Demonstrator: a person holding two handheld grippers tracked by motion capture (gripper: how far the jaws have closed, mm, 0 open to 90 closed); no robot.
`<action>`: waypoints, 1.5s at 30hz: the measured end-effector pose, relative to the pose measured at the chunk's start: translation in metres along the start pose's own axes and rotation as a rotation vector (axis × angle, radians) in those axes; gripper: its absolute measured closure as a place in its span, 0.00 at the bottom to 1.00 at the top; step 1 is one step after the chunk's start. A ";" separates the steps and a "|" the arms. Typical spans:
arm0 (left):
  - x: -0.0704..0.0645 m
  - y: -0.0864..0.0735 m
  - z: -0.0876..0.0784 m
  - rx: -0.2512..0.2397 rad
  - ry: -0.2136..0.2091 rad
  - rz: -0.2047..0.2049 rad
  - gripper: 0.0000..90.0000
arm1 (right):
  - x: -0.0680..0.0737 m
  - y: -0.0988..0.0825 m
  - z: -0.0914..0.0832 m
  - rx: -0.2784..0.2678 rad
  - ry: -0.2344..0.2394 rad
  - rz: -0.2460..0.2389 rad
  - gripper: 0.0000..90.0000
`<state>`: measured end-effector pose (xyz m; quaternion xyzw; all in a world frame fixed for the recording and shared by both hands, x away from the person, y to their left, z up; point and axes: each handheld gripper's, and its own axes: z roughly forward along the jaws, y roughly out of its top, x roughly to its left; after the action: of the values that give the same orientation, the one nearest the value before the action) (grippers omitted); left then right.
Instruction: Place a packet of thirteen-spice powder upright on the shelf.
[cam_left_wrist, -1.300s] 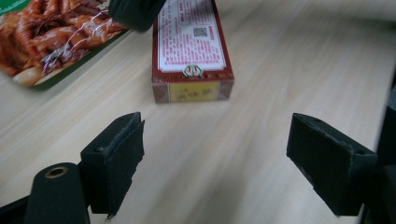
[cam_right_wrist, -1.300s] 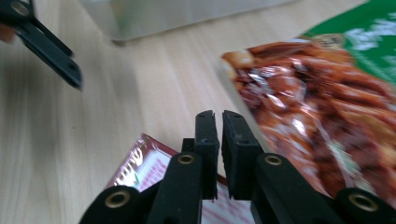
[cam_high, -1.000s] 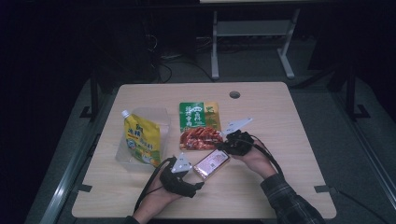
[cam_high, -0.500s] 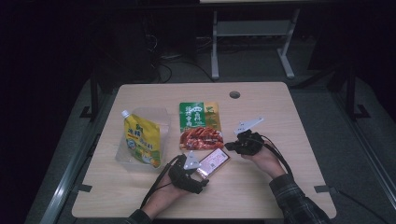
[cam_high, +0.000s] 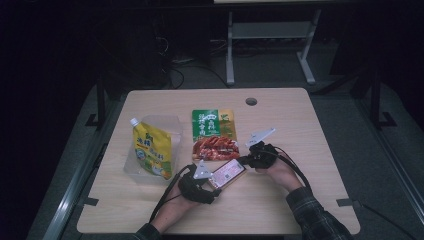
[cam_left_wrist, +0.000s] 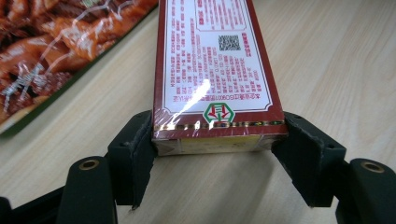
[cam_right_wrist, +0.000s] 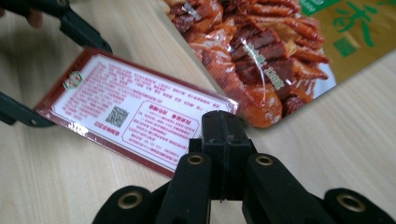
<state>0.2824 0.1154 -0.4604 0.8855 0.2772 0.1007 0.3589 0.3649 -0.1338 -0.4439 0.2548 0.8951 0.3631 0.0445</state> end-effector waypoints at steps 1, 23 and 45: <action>0.000 0.001 -0.002 -0.012 0.000 -0.004 0.35 | 0.001 0.000 0.001 0.005 0.005 0.017 1.00; 0.008 0.039 -0.042 -0.188 -0.024 -0.030 0.35 | 0.006 -0.001 0.010 0.036 0.050 0.009 1.00; 0.006 0.083 -0.023 -0.249 -0.041 -0.003 0.35 | 0.009 -0.003 0.010 0.044 0.067 0.014 1.00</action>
<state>0.3130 0.0836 -0.3866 0.8356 0.2564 0.1156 0.4719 0.3585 -0.1251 -0.4523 0.2495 0.9022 0.3518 0.0063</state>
